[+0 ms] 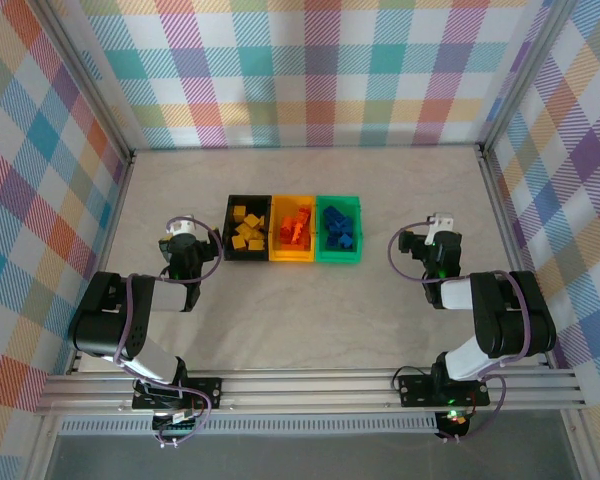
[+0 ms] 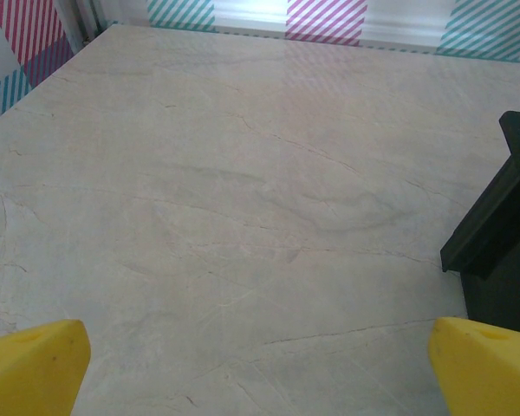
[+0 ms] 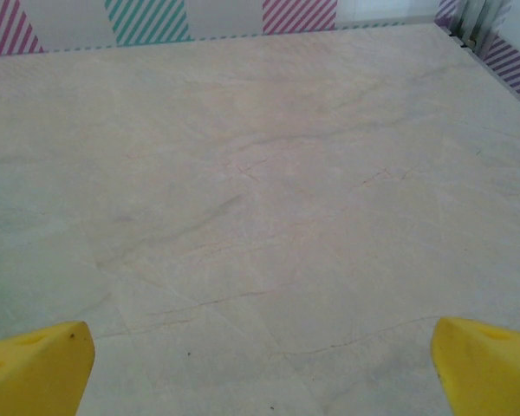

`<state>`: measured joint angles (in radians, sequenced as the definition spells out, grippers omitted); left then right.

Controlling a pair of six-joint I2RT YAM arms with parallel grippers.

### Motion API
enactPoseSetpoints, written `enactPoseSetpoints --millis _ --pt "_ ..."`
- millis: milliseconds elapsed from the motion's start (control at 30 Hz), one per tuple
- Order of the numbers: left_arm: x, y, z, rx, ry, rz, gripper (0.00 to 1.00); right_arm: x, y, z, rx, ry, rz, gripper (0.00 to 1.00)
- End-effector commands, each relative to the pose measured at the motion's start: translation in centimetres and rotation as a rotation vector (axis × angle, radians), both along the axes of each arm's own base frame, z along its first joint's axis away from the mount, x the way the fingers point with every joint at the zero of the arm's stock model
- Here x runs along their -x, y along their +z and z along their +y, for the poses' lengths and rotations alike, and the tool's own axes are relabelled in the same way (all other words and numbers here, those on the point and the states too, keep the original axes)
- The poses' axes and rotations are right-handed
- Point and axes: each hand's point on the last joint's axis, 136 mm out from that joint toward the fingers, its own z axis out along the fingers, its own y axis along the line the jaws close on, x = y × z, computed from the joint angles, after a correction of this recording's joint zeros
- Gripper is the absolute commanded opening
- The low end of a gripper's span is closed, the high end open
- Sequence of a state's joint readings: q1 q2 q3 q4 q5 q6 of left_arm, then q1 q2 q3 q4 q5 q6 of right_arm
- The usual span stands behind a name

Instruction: Sort the legos into containers by color

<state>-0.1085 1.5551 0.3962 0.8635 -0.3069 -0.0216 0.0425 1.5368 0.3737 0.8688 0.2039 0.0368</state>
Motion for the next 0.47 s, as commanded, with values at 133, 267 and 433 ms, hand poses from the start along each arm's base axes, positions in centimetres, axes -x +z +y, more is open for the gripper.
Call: enactPoseSetpoints --millis 133,267,433 --pt "0.22 -0.48 0.42 -0.003 0.010 0.013 1.00 -0.32 0.85 0.25 -0.016 0.007 -0.036 1.00" --pt "0.17 -0.55 0.44 -0.002 0.011 0.017 1.00 -0.32 0.82 0.25 -0.017 0.007 -0.035 1.00" --pt "0.22 -0.54 0.39 -0.002 0.008 0.015 1.00 -0.33 0.91 0.19 -0.015 0.005 -0.038 1.00"
